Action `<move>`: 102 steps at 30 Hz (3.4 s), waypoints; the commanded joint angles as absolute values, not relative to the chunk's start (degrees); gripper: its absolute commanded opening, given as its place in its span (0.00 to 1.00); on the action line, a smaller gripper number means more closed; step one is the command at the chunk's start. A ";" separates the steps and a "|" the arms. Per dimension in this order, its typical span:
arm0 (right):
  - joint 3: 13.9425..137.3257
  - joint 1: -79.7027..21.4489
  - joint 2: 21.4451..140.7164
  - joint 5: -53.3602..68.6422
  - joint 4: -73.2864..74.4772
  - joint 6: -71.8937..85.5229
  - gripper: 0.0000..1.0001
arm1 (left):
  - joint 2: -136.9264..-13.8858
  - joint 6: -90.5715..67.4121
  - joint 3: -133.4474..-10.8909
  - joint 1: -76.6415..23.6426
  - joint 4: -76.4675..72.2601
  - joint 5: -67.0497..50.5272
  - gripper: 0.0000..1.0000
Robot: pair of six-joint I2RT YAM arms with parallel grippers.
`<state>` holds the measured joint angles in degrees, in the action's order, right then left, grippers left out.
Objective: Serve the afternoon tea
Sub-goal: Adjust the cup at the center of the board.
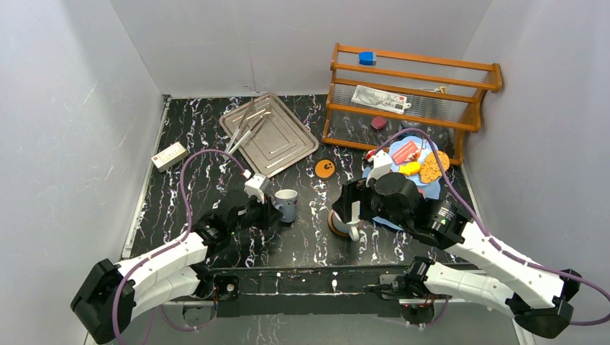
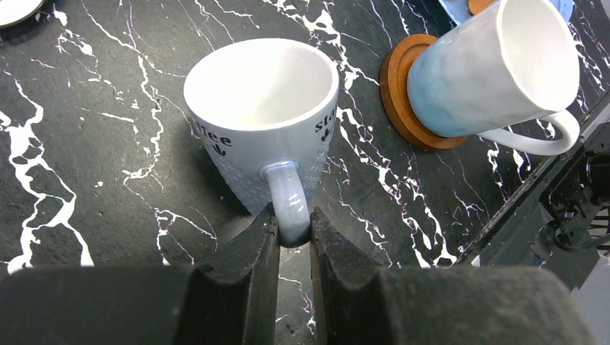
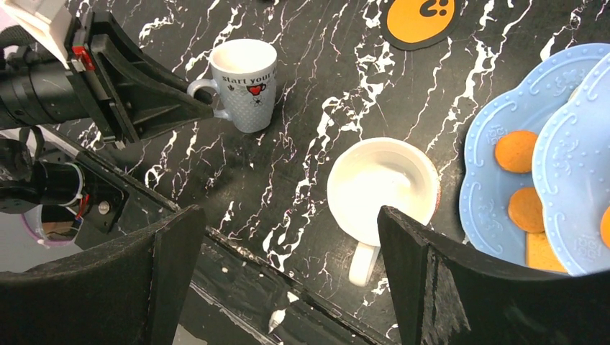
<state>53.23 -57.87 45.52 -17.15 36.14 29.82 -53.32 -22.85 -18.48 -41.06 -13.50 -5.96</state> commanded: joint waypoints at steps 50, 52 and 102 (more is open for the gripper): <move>57.80 -58.03 45.37 -18.50 34.14 27.86 0.99 | -67.89 -7.19 -24.82 -45.94 -15.86 -5.63 0.41; 58.07 -58.03 45.36 -18.61 34.39 27.73 0.99 | -68.40 -4.92 -24.94 -45.91 -16.03 -7.42 0.43; 62.43 -58.08 42.08 -21.12 39.28 28.49 0.99 | -101.21 -1.37 -58.97 -41.07 -17.66 11.62 0.00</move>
<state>58.85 -57.87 42.57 -19.81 40.29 28.34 -100.71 -2.72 -55.35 -41.12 -15.00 9.23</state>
